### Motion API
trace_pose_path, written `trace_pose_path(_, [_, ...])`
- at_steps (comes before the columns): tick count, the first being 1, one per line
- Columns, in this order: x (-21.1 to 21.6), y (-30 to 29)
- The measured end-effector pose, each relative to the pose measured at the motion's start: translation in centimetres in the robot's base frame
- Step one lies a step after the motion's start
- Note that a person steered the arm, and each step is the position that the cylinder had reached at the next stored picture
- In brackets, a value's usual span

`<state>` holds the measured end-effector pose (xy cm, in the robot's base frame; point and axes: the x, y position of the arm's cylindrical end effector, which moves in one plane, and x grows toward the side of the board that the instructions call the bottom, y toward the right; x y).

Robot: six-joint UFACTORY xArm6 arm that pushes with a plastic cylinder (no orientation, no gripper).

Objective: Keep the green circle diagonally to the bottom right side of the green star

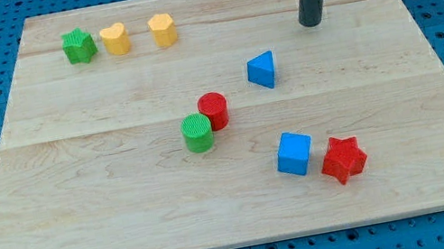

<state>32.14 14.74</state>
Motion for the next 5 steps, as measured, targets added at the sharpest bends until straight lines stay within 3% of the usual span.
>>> trace_pose_path(5, [11.3,-4.9])
